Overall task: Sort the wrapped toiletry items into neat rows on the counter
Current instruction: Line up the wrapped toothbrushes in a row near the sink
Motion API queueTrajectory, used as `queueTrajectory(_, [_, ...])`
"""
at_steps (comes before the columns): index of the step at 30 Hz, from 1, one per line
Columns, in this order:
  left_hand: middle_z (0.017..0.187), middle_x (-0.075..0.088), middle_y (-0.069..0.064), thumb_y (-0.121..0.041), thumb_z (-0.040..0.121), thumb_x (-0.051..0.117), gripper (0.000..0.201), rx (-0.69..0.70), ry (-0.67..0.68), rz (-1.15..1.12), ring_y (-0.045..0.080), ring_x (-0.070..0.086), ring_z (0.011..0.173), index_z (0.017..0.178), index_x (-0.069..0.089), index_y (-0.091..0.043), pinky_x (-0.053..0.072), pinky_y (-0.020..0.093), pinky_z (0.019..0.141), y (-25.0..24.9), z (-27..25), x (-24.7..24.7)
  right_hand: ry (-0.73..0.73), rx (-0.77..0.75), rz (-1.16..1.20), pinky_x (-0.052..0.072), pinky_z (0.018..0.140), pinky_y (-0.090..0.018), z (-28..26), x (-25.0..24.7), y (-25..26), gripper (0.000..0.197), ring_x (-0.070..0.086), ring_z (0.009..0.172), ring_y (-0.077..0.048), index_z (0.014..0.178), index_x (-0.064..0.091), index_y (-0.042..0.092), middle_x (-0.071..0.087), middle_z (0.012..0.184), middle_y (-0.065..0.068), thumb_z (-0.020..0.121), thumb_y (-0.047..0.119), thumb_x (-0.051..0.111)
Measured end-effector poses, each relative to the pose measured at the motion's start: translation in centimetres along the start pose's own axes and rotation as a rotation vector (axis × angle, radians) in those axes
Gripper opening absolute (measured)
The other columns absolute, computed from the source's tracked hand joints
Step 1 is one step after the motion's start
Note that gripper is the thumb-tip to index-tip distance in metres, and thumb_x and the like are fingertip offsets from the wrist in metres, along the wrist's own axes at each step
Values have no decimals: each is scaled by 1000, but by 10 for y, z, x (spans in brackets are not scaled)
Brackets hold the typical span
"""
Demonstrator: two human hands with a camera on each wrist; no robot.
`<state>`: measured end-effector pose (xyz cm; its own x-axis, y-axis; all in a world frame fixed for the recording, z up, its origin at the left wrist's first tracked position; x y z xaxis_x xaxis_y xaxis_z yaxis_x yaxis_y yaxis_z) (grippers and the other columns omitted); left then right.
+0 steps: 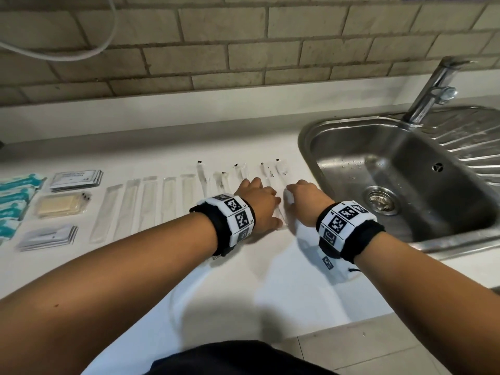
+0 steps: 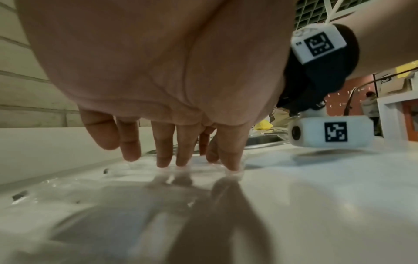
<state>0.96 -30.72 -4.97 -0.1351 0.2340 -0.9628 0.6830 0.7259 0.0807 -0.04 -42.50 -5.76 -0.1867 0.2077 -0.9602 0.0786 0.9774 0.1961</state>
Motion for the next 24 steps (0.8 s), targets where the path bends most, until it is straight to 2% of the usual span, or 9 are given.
queueTrajectory(3, [141, 50, -4, -62, 88, 46, 59, -15, -20, 12, 28, 36, 125, 132, 53, -23, 27, 43, 100, -5, -5, 0, 11, -18, 15, 43, 85, -37, -6, 2, -2, 22, 52, 113, -34, 112, 55, 6, 57, 116, -16, 95, 13, 42])
queueTrajectory(6, [136, 53, -4, -63, 87, 47, 57, -34, -37, 10, 28, 38, 123, 126, 57, -21, 28, 43, 98, -7, -9, 1, 34, -21, 39, 34, 77, -33, -16, 6, -2, 13, 44, 115, -31, 100, 50, 13, 58, 113, -13, 92, 7, 42])
queueTrajectory(8, [141, 50, -3, -62, 88, 46, 58, -44, -32, 16, 29, 38, 126, 127, 55, -21, 28, 43, 99, -6, -10, 2, 36, -22, 53, 32, 77, -32, -21, 8, -1, 10, 42, 116, -30, 96, 45, 16, 57, 114, -13, 92, 6, 43])
queueTrajectory(11, [148, 44, -3, -61, 88, 47, 59, -56, -18, 25, 29, 36, 130, 131, 53, -22, 26, 44, 101, -6, -11, 3, 25, -26, 39, 33, 79, -33, -24, 10, -3, 15, 44, 116, -32, 107, 51, 10, 56, 119, -14, 94, 12, 46])
queueTrajectory(14, [143, 49, -3, -61, 88, 48, 55, -57, -17, 25, 28, 38, 128, 125, 56, -22, 27, 44, 100, -6, -11, 2, 26, -30, 16, 33, 81, -33, -23, 13, -1, 20, 46, 116, -34, 111, 52, 6, 55, 119, -13, 95, 15, 45])
queueTrajectory(17, [131, 56, -2, -59, 88, 50, 48, -58, -27, 24, 29, 41, 123, 115, 59, -22, 28, 44, 97, -5, -13, 1, 15, -29, 9, 36, 81, -34, -24, 13, 3, 7, 48, 113, -34, 90, 50, 14, 57, 116, -14, 94, 14, 44])
queueTrajectory(18, [128, 57, -2, -59, 88, 50, 46, -60, -30, 27, 29, 42, 122, 113, 59, -21, 29, 43, 96, -5, -14, 0, 12, -26, 5, 37, 82, -35, -24, 13, 4, 8, 48, 113, -34, 89, 51, 14, 57, 116, -14, 94, 14, 44])
queueTrajectory(21, [125, 58, -1, -57, 88, 50, 44, -64, -23, 35, 29, 42, 121, 112, 59, -21, 29, 43, 95, -6, -17, 1, 23, -13, -25, 40, 91, -37, -25, 14, 4, 23, 48, 116, -35, 113, 54, 5, 55, 122, -14, 95, 16, 45])
queueTrajectory(24, [124, 58, -1, -58, 88, 50, 43, -68, -26, 35, 28, 43, 120, 110, 59, -22, 29, 43, 95, -7, -19, 3, 31, -5, -24, 42, 92, -39, -24, 13, 2, 25, 47, 117, -35, 115, 54, 5, 53, 124, -15, 94, 16, 47])
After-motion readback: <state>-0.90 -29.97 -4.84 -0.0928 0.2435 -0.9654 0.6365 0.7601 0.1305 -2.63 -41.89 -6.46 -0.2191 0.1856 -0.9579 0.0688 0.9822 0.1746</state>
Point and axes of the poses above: each hand's wrist, its own z-axis towards the middle knuckle, its own x-axis out of the palm, y = z × x, the point moved 4 cm from there along z, towards the middle knuckle
